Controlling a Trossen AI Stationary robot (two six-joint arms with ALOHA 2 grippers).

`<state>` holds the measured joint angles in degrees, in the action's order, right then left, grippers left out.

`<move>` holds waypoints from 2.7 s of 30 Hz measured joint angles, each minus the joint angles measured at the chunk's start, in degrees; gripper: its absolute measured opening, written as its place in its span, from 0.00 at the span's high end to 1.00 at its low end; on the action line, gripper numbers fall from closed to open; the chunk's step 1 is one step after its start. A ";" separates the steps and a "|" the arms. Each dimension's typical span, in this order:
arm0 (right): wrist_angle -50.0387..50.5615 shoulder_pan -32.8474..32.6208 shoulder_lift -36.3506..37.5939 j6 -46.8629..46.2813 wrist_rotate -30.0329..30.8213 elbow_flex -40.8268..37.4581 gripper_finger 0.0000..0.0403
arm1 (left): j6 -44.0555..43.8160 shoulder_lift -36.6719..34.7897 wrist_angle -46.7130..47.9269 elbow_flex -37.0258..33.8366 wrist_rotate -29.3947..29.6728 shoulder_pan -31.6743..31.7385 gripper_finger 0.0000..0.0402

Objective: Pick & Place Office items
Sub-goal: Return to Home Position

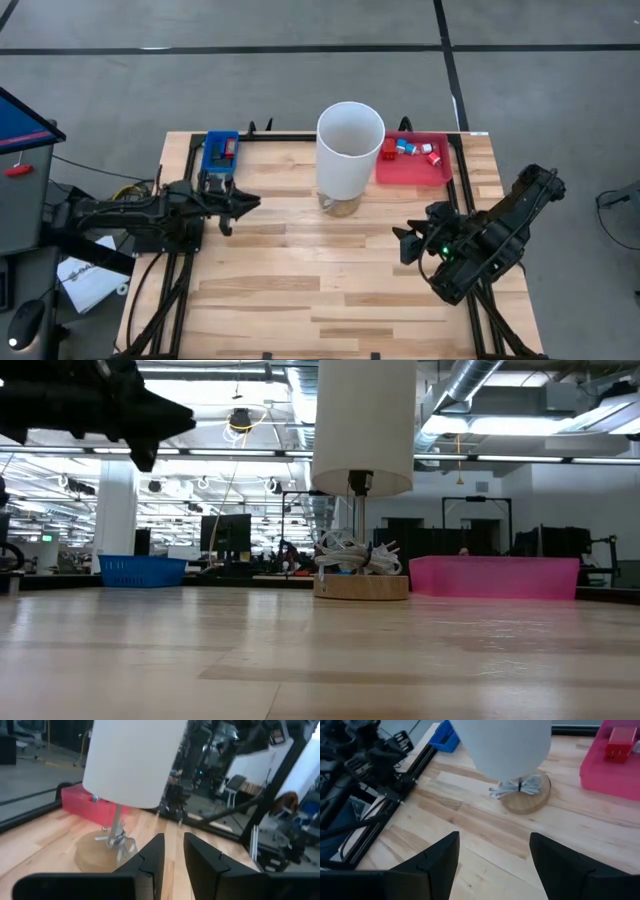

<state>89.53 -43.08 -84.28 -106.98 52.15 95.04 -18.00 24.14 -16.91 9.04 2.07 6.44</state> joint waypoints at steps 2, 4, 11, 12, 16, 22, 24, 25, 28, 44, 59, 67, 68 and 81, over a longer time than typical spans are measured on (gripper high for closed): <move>0.03 0.38 0.69 -0.01 -0.11 0.02 0.42 | 1.64 -3.61 5.01 0.99 0.98 -1.02 0.83; 0.01 0.99 1.19 0.00 -0.14 0.02 0.42 | 3.83 -7.16 6.76 1.35 1.56 -1.62 0.84; -0.42 2.72 1.54 -0.57 -1.28 0.02 0.42 | 6.03 -16.47 8.88 1.23 0.72 -2.31 0.84; -0.49 2.72 1.54 -1.17 -1.25 0.02 0.42 | 6.48 -17.13 8.88 0.93 0.57 -2.80 0.84; -1.93 2.61 1.54 -2.68 -1.30 0.01 0.42 | 7.43 -18.27 8.70 -0.78 1.23 -5.28 0.84; -2.74 2.66 1.54 -5.40 -1.96 0.02 0.42 | 7.71 -18.24 6.55 -4.81 2.18 -8.20 0.84; -3.10 2.63 1.54 -6.12 -3.16 0.02 0.42 | 8.11 -18.20 4.20 -6.21 2.16 -8.70 0.84; -3.35 2.61 1.54 -6.49 -3.71 0.02 0.42 | 8.64 -18.23 2.73 -6.78 2.16 -8.94 0.84; -4.54 2.15 1.54 -7.08 -4.34 0.02 0.42 | 9.82 -18.25 1.30 -7.79 2.16 -9.18 0.84; -5.82 1.41 1.52 -9.84 -4.33 0.02 0.42 | 13.18 -19.62 8.65 -8.63 1.37 -9.10 0.84; -4.92 1.09 1.52 -4.34 -4.00 0.00 0.42 | 12.54 -19.39 15.49 -8.61 0.85 -7.95 0.84; -8.59 1.49 1.52 12.17 -1.15 0.01 0.42 | 11.75 -16.55 14.56 -8.63 1.17 -7.95 0.83; -9.41 1.96 1.52 15.39 -1.19 0.00 0.42 | 11.75 -16.29 14.39 -8.63 1.24 -7.95 0.83; -40.27 13.28 1.52 80.58 -7.24 0.00 0.42 | 11.72 -15.39 14.01 -8.63 1.22 -7.95 0.83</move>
<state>49.26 -29.80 -82.76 -26.39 44.91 95.04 -6.28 8.75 -2.90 0.40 3.29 -1.52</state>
